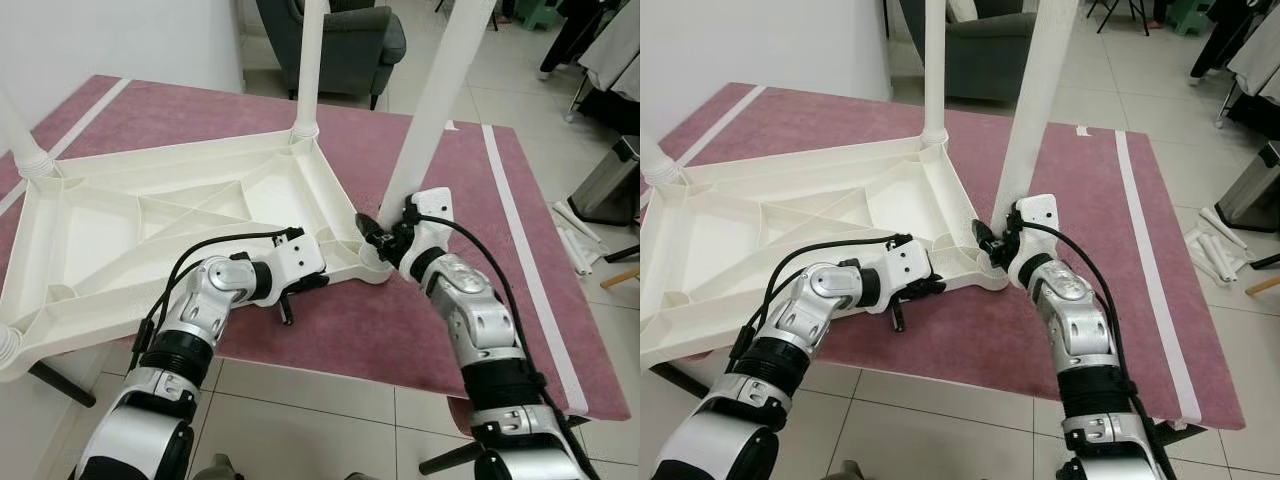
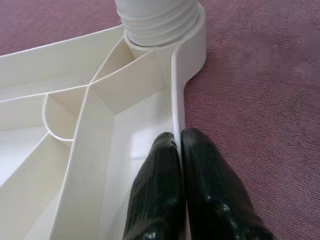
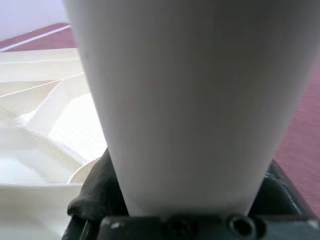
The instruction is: Building children table
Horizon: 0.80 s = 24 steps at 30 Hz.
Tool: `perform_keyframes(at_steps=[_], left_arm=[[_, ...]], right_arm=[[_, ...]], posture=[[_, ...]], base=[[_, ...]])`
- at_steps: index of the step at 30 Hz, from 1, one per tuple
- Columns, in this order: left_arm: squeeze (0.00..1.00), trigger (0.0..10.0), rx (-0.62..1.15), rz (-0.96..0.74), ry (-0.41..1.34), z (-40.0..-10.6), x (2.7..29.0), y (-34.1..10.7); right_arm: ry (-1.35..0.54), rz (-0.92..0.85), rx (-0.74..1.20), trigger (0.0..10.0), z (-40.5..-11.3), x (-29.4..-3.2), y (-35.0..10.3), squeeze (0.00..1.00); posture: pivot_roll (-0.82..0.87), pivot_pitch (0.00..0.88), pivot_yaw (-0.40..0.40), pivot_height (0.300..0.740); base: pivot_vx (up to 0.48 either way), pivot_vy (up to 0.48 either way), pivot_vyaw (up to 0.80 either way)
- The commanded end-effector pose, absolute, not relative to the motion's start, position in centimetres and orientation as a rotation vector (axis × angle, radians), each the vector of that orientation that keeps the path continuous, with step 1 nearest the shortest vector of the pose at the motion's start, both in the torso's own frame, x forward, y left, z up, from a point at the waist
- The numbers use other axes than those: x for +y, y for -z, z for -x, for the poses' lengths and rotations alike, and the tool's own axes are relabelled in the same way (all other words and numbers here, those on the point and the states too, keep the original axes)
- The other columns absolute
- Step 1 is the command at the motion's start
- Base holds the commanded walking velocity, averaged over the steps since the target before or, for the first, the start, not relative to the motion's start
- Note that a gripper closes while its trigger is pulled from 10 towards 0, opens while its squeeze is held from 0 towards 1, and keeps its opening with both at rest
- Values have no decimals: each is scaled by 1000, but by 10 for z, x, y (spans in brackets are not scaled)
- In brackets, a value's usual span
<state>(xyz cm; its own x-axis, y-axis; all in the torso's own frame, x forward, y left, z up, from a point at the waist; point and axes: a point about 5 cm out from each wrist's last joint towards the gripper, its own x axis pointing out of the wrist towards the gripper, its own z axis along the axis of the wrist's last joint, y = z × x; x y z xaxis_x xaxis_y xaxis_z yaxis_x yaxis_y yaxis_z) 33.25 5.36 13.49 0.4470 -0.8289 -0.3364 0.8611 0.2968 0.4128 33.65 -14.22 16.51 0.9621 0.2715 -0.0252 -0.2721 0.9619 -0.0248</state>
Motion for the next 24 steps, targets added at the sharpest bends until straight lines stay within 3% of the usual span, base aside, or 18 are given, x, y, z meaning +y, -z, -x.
perform_keyframes(at_steps=[1, 3, 6, 10, 11, 12, 15, 16, 18, 21, 22, 24], left_arm=[[0, 10000, -107, -476, 1073, -334, 33, -158], [0, 10000, -115, -463, 1079, -336, 26, -162], [0, 10000, -121, -457, 1084, -336, 21, -164], [0, 10000, -123, -457, 1087, -337, 19, -165], [0, 10000, -124, -458, 1087, -337, 18, -165], [0, 10000, -124, -460, 1087, -337, 19, -165], [0, 10000, -123, -462, 1087, -337, 20, -165], [0, 10000, -122, -465, 1085, -336, 22, -164], [0, 10000, -121, -468, 1087, -335, 23, -162], [0, 10000, -120, -470, 1088, -335, 24, -162], [0, 10000, -120, -471, 1091, -334, 24, -161], [0, 10000, -119, -473, 1098, -333, 25, -161]], right_arm=[[-130, 10, 123, 0, -336, -145, -145, 0], [66, -1, 130, 0, -335, -139, -142, 0], [180, -11, 139, 0, -334, -129, -139, 0], [190, -22, 126, 0, -334, -116, -141, 0], [167, -24, 116, 1412, -333, -109, -144, 0], [134, -17, 87, 10000, -334, -104, -148, 0], [104, -13, 67, 10000, -334, -102, -152, 0], [67, -16, 36, 10000, -334, -102, -157, 1000], [-62, -35, -22, 10000, -335, -100, -169, 1000], [-108, -37, -40, 10000, -335, -98, -173, 1000], [-173, -29, -64, 10000, -335, -98, -179, 0], [-258, -17, -81, 10000, -334, -99, -184, 0]], posture=[[105, 0, -15, 740], [100, 0, -10, 740], [101, 0, -9, 740], [102, 0, -9, 740], [104, 0, -12, 740], [105, 0, -13, 740], [105, 0, -13, 740], [106, 0, -16, 740], [108, 0, -19, 740], [108, 0, -19, 740], [108, 0, -19, 740], [110, 1, -21, 740]], base=[[0, 0, 0], [0, 0, 0], [0, 0, 0], [0, 0, 0], [0, 0, 0], [0, 0, 0], [0, 0, 0], [0, 0, 0], [0, 0, 0], [0, 0, 0], [0, 0, 0], [0, 0, 0]])
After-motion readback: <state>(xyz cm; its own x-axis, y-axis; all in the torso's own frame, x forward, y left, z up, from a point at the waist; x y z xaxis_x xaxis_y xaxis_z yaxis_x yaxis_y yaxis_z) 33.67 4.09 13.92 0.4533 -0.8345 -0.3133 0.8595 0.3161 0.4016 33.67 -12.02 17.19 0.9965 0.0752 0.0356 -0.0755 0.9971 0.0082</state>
